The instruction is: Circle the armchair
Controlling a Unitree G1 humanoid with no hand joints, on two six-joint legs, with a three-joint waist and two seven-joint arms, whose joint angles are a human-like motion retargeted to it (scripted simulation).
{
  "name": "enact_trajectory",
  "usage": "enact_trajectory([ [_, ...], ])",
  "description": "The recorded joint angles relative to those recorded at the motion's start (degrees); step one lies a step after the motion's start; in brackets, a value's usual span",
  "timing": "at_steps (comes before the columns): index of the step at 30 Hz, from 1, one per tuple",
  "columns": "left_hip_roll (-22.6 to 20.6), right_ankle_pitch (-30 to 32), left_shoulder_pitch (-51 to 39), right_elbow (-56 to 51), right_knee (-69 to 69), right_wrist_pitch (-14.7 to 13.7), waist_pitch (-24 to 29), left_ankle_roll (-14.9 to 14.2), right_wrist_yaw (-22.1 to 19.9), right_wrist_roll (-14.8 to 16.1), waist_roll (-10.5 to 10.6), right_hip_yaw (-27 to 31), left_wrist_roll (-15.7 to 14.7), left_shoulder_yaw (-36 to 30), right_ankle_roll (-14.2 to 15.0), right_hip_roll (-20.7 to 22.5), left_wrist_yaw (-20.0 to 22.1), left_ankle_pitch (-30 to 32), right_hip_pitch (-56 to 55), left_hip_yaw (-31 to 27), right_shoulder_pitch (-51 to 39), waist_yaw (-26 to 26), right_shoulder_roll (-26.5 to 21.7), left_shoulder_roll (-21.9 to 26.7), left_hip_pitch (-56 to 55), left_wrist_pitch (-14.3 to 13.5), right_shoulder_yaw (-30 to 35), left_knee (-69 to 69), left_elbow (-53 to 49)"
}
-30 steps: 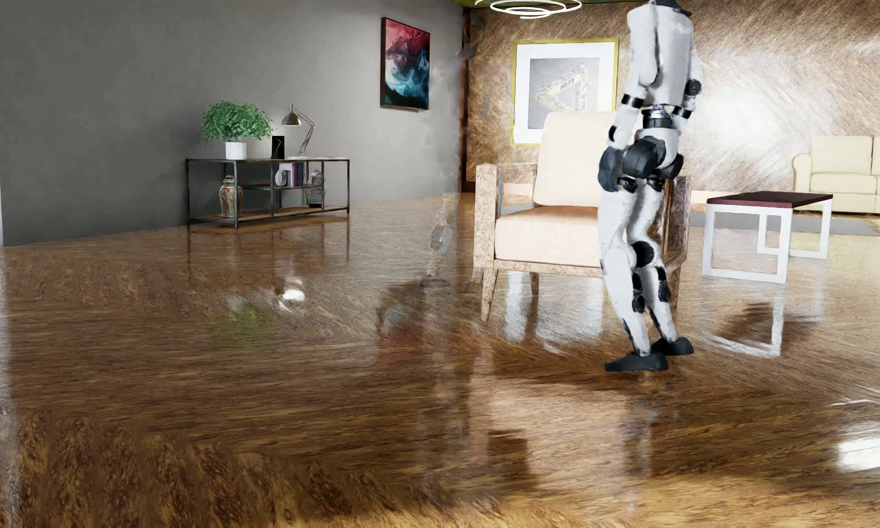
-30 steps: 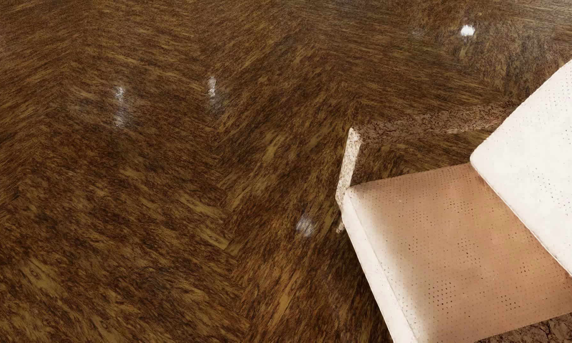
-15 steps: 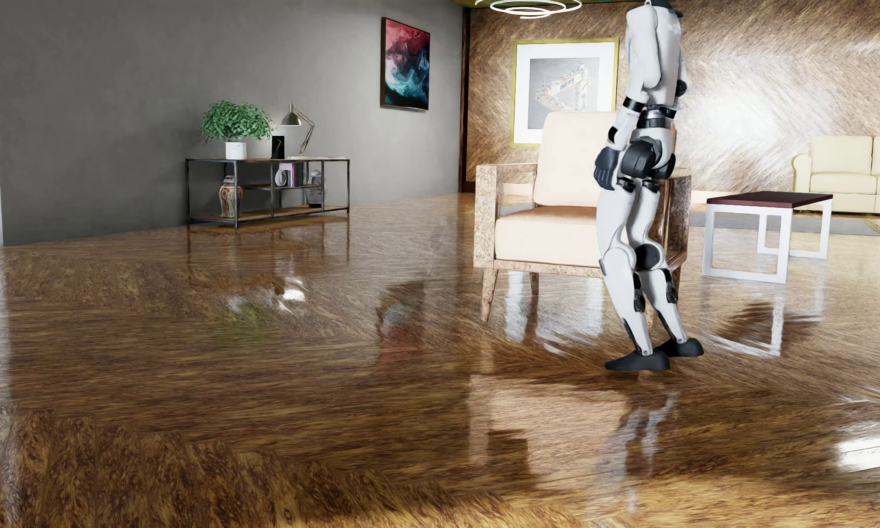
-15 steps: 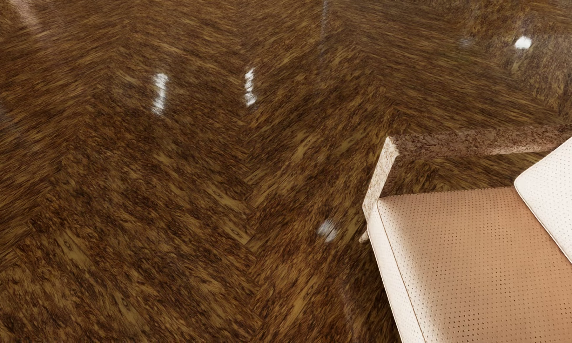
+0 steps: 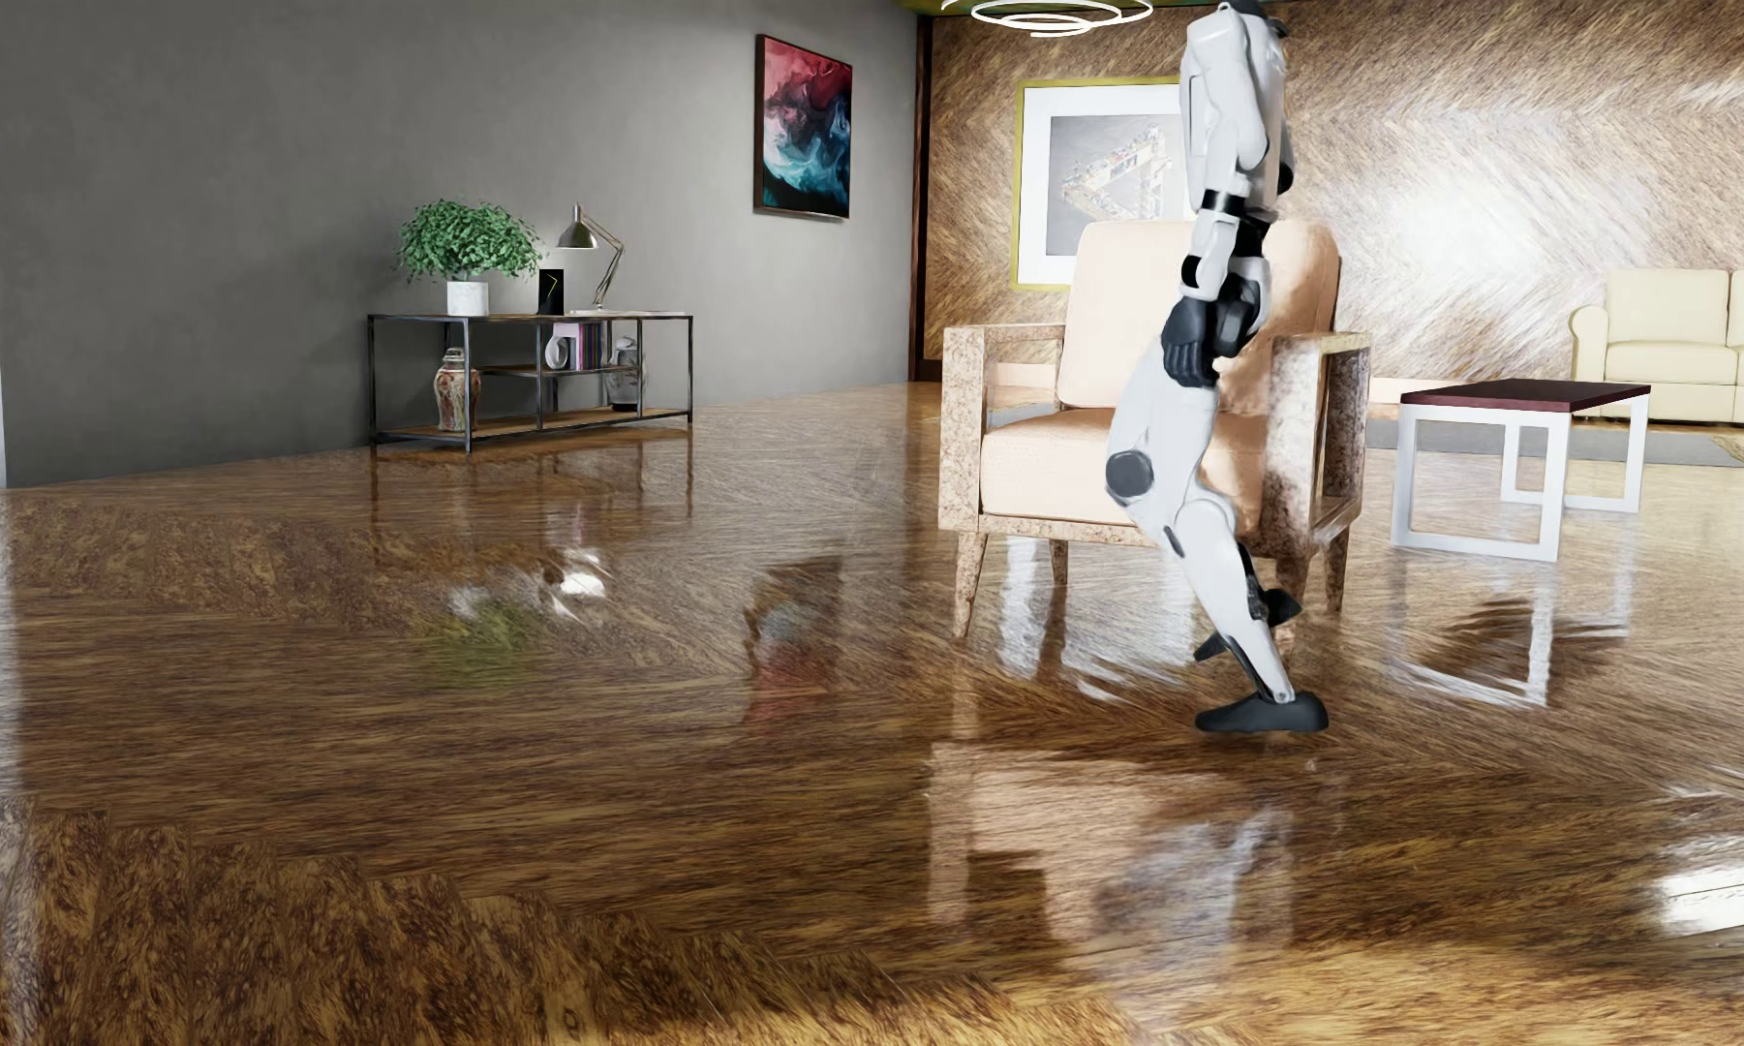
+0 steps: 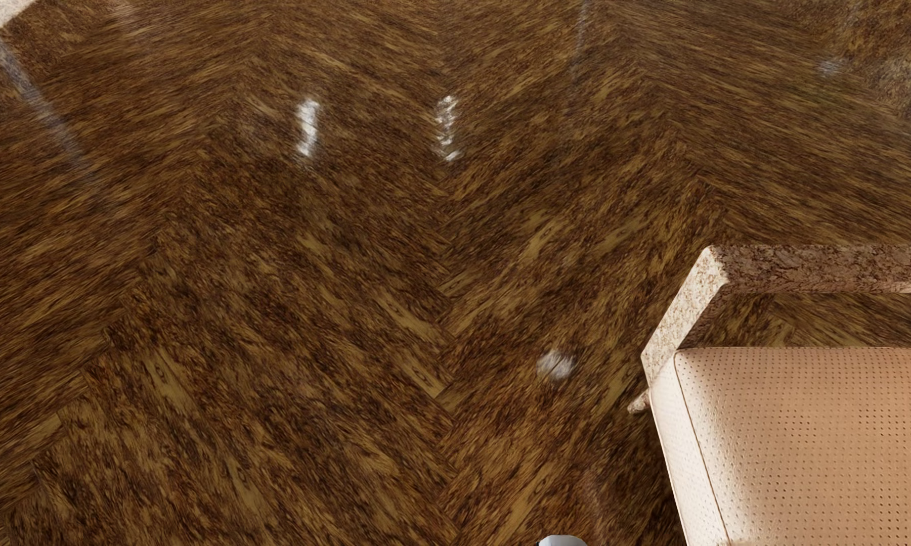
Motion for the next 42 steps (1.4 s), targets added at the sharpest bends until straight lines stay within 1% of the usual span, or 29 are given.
enact_trajectory([
  [1,0.53,-1.46,0.03,-0.34,2.74,0.00,0.26,0.00,0.00,0.00,0.63,0.00,0.00,0.12,0.00,0.76,0.00,-0.51,-2.52,0.00,0.50,-1.32,0.03,0.26,0.90,0.00,-0.15,0.21,-0.08],
  [3,1.56,0.38,-0.26,-0.08,2.67,0.00,0.69,0.00,0.00,0.00,1.55,0.00,0.00,0.45,0.00,2.26,0.00,-1.62,-6.61,0.00,1.52,-3.72,0.11,0.68,2.46,0.00,0.05,0.78,-0.08],
  [5,2.42,3.70,-1.22,1.50,-2.72,0.00,1.10,0.00,0.00,0.00,1.96,0.00,0.00,0.69,0.00,3.40,0.00,-2.35,-9.29,0.00,2.32,-5.54,0.28,1.02,4.18,0.00,0.95,1.10,-0.06],
  [7,3.06,7.42,-2.48,3.83,-11.56,0.00,1.44,0.00,0.00,0.00,1.94,0.00,0.00,0.47,0.00,4.01,0.00,-2.80,-10.16,0.00,2.94,-6.92,0.40,1.09,6.46,0.00,2.81,0.72,0.13],
  [10,3.52,13.71,-3.92,6.23,-29.80,0.00,1.43,0.00,0.00,0.00,1.34,0.00,0.00,-0.28,0.00,3.63,0.00,-2.35,-6.62,0.00,4.03,-9.02,0.28,0.50,9.47,0.00,5.05,0.35,-0.47],
  [11,3.58,14.27,-4.15,6.50,-36.16,0.00,1.06,0.00,0.00,0.00,1.15,0.00,0.00,-0.65,0.00,3.23,0.00,-2.07,-4.40,0.00,4.50,-9.81,0.17,0.15,10.05,0.00,5.30,0.49,-1.14],
  [13,3.69,12.37,-4.23,6.85,-46.70,0.00,-0.27,0.00,0.00,0.00,0.64,0.00,0.00,-1.43,0.00,2.33,0.00,-1.33,0.62,0.00,5.73,-10.91,0.12,-0.76,11.11,0.00,5.25,0.82,-2.73],
  [14,3.97,12.04,-3.95,7.36,-49.67,0.00,-1.19,0.00,0.00,0.00,0.32,0.00,0.00,-1.50,0.00,1.96,0.00,-0.82,3.07,0.00,6.41,-10.96,0.21,-1.30,11.84,0.00,5.29,0.83,-3.56],
  [15,4.55,13.70,-3.42,8.12,-50.57,0.00,-2.09,0.00,0.00,0.00,0.19,0.00,0.00,-1.18,0.00,1.85,0.00,0.08,4.81,0.00,6.95,-10.49,0.34,-1.95,12.71,0.00,5.68,0.87,-4.25],
  [16,5.31,16.15,-2.71,9.19,-49.65,0.00,-2.68,0.00,0.00,0.00,0.50,0.00,0.00,-0.54,0.00,2.41,0.00,1.96,5.21,0.00,7.15,-9.26,0.47,-2.79,13.55,0.00,6.39,1.42,-4.59],
  [17,6.11,17.39,-1.90,10.53,-47.31,0.00,-2.85,0.00,0.00,0.00,1.32,0.00,0.00,0.22,0.00,3.76,0.00,5.24,4.63,0.00,6.82,-7.41,0.58,-3.83,14.00,0.00,7.16,3.03,-4.31],
  [19,7.94,14.88,-0.37,11.79,-43.63,0.00,-2.55,0.00,0.00,0.00,3.03,0.00,0.00,0.42,0.00,6.39,0.00,13.48,5.83,0.00,4.58,-5.39,0.21,-5.44,10.97,0.00,8.72,11.18,-2.51],
  [20,9.46,12.16,0.83,9.12,-43.65,0.00,-3.16,0.00,0.00,0.00,4.59,0.00,0.00,2.09,0.00,8.44,0.00,15.09,6.84,0.00,4.11,-6.59,-0.31,-6.27,5.79,0.00,1.99,18.85,-2.37],
  [22,10.45,7.73,0.36,0.15,-44.73,0.00,-2.10,0.00,0.00,0.00,4.90,0.00,0.00,-0.91,0.00,10.40,0.00,13.17,12.53,0.00,2.68,-8.45,-1.30,-4.13,-2.91,0.00,-0.46,35.18,-4.30],
  [23,11.19,6.74,-0.47,-4.73,-45.58,0.00,-1.69,0.00,0.00,0.00,4.35,0.00,0.00,-1.46,0.00,11.31,0.00,12.86,15.78,0.00,2.24,-7.41,-1.57,-2.83,-5.98,0.00,-1.46,40.46,-4.97],
  [25,12.12,5.80,-1.66,-11.91,-45.99,0.00,-1.77,0.00,0.00,0.00,2.45,0.00,0.00,1.78,0.00,12.47,0.00,16.94,20.24,0.00,0.97,-3.35,-1.39,-1.01,-11.67,0.00,-3.63,43.81,-4.66],
  [26,12.15,5.29,-2.01,-14.35,-45.92,0.00,-1.67,0.00,0.00,0.00,1.54,0.00,0.00,4.87,0.00,12.88,0.00,21.00,21.95,0.00,0.00,-1.77,-1.19,-0.38,-14.54,0.00,-4.37,42.19,-4.20],
  [28,11.24,3.83,-2.69,-18.18,-46.19,0.00,-0.96,0.00,0.00,0.00,0.11,0.00,0.00,9.66,0.00,13.26,0.00,28.87,25.88,0.00,-1.62,-0.38,-0.91,0.91,-19.30,0.00,-4.78,33.50,-3.51],
  [29,10.65,3.00,-3.12,-19.71,-46.41,0.00,-0.63,0.00,0.00,0.00,-0.33,0.00,0.00,10.51,0.00,13.20,0.00,30.14,27.88,0.00,-1.98,-0.06,-0.94,1.54,-21.01,0.00,-4.64,27.78,-3.32],
  [30,10.14,2.18,-3.51,-20.79,-46.65,0.00,-0.40,0.00,0.00,0.00,-0.60,0.00,0.00,10.40,0.00,12.96,0.00,29.15,29.86,0.00,-1.98,0.37,-1.13,2.07,-22.20,0.00,-4.28,21.95,-3.21],
  [32,9.39,0.64,-3.76,-20.37,-47.10,0.00,-0.24,0.00,0.00,0.00,-0.96,0.00,0.00,9.00,0.00,11.95,0.00,22.27,33.49,0.00,-1.22,1.81,-1.63,2.54,-22.62,0.00,-2.88,10.34,-3.19],
  [34,8.92,-0.76,-2.89,-14.85,-47.06,0.00,-0.37,0.00,0.00,0.00,-1.39,0.00,0.00,8.47,0.00,10.73,0.00,13.79,36.27,0.00,-0.21,3.63,-1.44,2.09,-21.03,0.00,-1.18,1.26,-3.30],
  [35,8.77,-1.38,-2.12,-10.57,-46.73,0.00,-0.56,0.00,0.00,0.00,-1.58,0.00,0.00,8.53,0.00,10.07,0.00,10.87,37.25,0.00,0.35,4.55,-1.14,1.54,-20.14,0.00,-0.42,-1.20,-3.28],
  [36,8.51,-1.82,-1.23,-5.81,-46.27,0.00,-0.82,0.00,0.00,0.00,-1.69,0.00,0.00,8.49,0.00,9.36,0.00,9.40,38.11,0.00,1.06,5.27,-0.85,0.82,-19.30,0.00,0.12,-2.11,-3.09],
  [37,8.03,-1.73,-0.32,-0.94,-45.77,0.00,-1.26,0.00,0.00,0.00,-1.64,0.00,0.00,8.11,0.00,8.66,0.00,9.68,38.75,0.00,1.95,5.65,-0.65,-0.03,-18.70,0.00,0.45,-1.49,-2.62],
  [38,7.37,-0.66,0.50,3.69,-45.18,0.00,-1.84,0.00,0.00,0.00,-1.51,0.00,0.00,7.30,0.00,8.00,0.00,11.55,39.09,0.00,3.00,5.51,-0.57,-1.00,-18.71,0.00,0.57,0.49,-1.72],
  [39,6.62,1.88,1.10,7.85,-44.22,0.00,-2.39,0.00,0.00,0.00,-1.55,0.00,0.00,6.03,0.00,7.36,0.00,13.79,39.03,0.00,4.17,4.70,-0.51,-2.03,-19.21,0.00,0.36,3.00,-0.32],
  [40,5.94,6.40,1.42,11.16,-42.35,0.00,-2.82,0.00,0.00,0.00,-1.78,0.00,0.00,4.23,0.00,6.71,0.00,15.02,38.34,0.00,5.50,3.34,-0.43,-2.99,-19.39,0.00,-0.28,4.85,1.37],
  [42,4.98,19.91,1.75,14.41,-32.98,0.00,-3.57,0.00,0.00,0.00,-2.47,0.00,0.00,0.12,0.00,5.26,0.00,14.25,32.63,0.00,8.06,1.06,-0.58,-4.16,-16.95,0.00,-0.84,4.41,3.50],
])
